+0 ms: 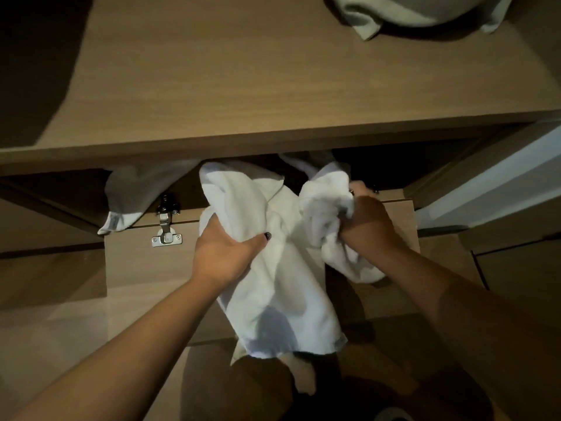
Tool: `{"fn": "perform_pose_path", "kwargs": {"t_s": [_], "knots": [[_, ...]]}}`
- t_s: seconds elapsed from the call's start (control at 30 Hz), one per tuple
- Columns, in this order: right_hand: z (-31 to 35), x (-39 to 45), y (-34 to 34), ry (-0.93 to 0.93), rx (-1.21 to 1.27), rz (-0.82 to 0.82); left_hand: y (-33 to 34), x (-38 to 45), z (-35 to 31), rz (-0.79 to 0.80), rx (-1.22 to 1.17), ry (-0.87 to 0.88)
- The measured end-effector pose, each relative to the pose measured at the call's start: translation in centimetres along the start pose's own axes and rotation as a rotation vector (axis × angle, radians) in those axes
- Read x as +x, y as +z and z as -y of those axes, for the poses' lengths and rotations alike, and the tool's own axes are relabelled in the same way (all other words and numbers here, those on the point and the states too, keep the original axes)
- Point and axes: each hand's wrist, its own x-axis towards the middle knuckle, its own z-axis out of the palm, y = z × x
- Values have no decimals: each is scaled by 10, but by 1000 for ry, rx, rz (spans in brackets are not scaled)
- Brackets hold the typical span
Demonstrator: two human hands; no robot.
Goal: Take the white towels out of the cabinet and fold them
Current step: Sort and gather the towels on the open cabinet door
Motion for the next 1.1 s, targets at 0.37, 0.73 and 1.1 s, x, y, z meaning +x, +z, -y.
{"fn": "perform_pose_path", "kwargs": {"t_s": [0.37,0.73,1.1], "knots": [[92,-113,-166,37,121,192,-106,-144,-142,61,-112,-130],[231,-221,-331,248,365,81,-257,-245,-317,135,25,29],[349,-258,-421,200,485,-64,-382,-284,-406,93,38,74]]}}
